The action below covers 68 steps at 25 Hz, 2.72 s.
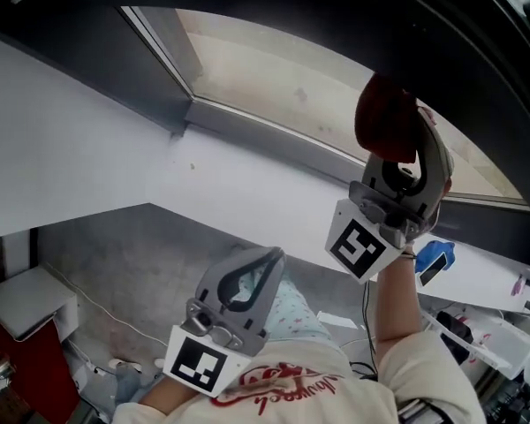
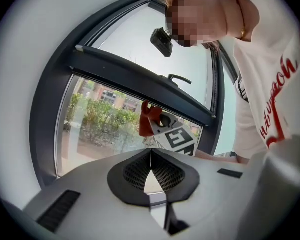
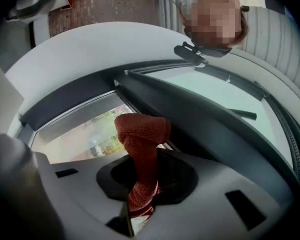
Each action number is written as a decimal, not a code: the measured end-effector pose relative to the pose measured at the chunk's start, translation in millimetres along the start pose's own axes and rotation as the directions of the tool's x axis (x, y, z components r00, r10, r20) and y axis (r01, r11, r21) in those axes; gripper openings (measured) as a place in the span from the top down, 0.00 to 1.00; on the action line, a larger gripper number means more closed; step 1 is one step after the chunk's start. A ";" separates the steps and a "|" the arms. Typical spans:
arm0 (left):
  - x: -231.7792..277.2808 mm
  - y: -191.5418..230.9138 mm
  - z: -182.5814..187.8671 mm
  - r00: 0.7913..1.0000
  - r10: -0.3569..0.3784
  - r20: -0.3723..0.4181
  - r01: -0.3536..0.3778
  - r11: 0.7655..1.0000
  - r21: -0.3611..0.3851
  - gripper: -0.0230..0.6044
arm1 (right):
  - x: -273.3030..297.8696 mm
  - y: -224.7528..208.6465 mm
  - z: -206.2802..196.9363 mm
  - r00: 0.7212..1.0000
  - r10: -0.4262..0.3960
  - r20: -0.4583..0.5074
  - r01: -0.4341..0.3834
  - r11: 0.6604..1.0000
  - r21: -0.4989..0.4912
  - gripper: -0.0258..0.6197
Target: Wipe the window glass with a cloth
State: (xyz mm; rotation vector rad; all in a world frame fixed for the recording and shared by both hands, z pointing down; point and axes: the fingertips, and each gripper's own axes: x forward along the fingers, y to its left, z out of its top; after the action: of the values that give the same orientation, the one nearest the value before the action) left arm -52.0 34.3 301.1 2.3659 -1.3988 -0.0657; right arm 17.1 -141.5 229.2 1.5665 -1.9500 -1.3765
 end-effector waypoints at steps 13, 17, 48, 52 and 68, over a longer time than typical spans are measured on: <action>-2.0 27.8 13.0 0.999 -0.033 0.024 0.032 0.999 0.012 0.93 | 36.1 19.7 -2.4 1.000 -0.015 -0.012 0.014 0.998 -0.066 0.85; -13.5 45.5 11.8 0.999 -0.042 -0.001 0.042 0.999 0.005 0.93 | 33.0 31.8 -7.7 0.998 0.007 -0.059 -0.011 0.998 -0.067 0.85; -19.6 75.6 -12.8 0.997 -0.060 -0.056 0.057 0.997 -0.049 0.93 | 2.3 134.9 -61.3 0.967 0.153 -0.201 -0.172 0.982 -0.079 0.85; -16.6 81.5 -12.3 0.998 -0.041 -0.049 0.039 0.998 -0.050 0.93 | -3.9 152.1 -73.8 0.957 0.174 -0.231 -0.194 0.979 -0.068 0.85; -18.4 87.5 -12.9 0.998 -0.016 -0.053 0.013 0.998 -0.056 0.93 | -26.0 217.7 -107.1 0.908 0.300 -0.291 -0.334 0.939 -0.074 0.85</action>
State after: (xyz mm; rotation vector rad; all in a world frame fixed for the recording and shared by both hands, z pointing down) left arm -131.1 16.7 340.9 2.3154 -1.3380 -0.0440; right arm -27.3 -181.1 465.8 1.2390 -1.8136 -1.0596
